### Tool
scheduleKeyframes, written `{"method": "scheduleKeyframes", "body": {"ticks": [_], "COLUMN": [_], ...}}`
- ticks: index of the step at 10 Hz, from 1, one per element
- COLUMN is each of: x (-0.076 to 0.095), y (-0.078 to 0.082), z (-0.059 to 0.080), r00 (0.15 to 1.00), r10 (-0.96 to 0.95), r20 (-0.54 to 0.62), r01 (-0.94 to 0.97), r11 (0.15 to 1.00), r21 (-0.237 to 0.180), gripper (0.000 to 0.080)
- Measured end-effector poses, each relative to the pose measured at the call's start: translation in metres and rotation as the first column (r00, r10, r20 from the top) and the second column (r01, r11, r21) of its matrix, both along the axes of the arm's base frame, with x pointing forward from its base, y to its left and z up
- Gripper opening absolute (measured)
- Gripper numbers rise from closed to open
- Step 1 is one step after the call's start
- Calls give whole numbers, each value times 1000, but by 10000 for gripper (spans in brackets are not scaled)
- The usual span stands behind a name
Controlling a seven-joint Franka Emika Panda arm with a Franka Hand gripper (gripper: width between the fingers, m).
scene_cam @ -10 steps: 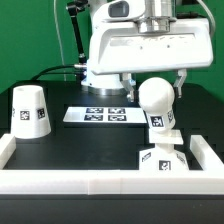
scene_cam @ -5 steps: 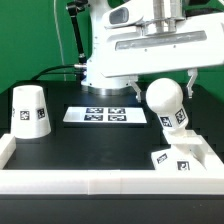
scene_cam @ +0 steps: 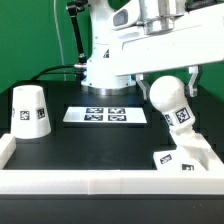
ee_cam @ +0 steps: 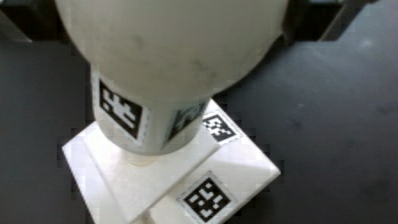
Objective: Assemble lamp
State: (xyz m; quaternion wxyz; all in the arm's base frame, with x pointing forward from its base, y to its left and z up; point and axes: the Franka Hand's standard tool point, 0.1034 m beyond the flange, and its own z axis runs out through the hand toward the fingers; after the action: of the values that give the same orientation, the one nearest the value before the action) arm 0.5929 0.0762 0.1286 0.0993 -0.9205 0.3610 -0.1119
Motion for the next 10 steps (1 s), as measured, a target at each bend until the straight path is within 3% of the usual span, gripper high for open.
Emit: {"method": "scheduleKeyframes", "body": {"ticks": [5, 10], "x": [-3, -3], "y": [0, 5], "z": [-2, -2], "r00": [955, 804], "r10": [-290, -560], "r20": [-64, -199], "r01": [295, 589], "r11": [952, 797], "r21": [86, 137], "gripper": [577, 577]}}
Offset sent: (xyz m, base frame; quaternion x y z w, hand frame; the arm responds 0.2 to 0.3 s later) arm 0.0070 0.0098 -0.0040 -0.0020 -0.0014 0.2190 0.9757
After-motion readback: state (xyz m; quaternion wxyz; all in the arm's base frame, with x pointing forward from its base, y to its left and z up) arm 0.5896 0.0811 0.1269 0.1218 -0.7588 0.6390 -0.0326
